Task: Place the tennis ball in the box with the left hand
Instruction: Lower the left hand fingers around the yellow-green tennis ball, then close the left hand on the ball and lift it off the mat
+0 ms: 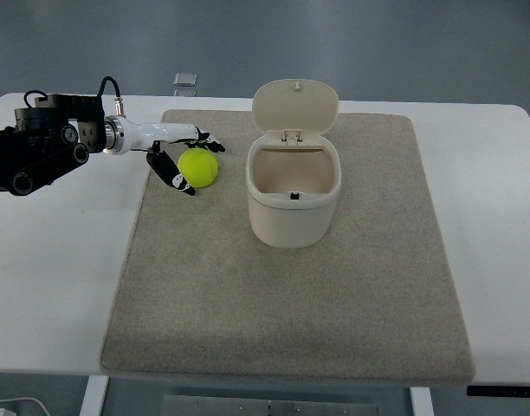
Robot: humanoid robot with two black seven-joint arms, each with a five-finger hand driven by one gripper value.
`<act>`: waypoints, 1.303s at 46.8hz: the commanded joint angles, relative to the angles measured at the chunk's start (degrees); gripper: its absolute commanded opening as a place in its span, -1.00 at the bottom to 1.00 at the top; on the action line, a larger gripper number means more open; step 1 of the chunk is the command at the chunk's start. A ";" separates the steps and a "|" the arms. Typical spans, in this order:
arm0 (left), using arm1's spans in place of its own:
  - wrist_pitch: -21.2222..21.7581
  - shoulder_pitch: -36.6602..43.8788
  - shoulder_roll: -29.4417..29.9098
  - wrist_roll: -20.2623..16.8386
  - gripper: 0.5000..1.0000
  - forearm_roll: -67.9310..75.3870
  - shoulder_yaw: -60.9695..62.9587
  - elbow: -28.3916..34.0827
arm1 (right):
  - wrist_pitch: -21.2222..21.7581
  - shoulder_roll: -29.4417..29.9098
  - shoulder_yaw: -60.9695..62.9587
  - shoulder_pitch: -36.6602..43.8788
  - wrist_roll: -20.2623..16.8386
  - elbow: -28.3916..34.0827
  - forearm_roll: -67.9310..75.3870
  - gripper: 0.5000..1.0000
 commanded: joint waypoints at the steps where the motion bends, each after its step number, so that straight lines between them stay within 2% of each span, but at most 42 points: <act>1: 0.00 0.02 -0.10 0.00 0.67 0.16 0.03 0.05 | 0.00 0.00 0.00 0.00 0.00 0.00 0.00 0.75; 14: 1.66 0.03 -0.10 0.00 0.62 0.68 0.12 1.28 | 0.00 0.00 0.00 0.00 0.00 0.00 0.00 0.75; 50: 2.02 0.99 -1.15 0.00 0.59 1.04 0.12 1.19 | 0.00 0.00 0.00 0.00 0.00 0.00 0.00 0.75; 61: 2.28 0.90 -1.15 0.00 0.31 0.95 0.04 1.19 | 0.00 0.00 0.00 0.00 0.00 -0.09 0.00 0.75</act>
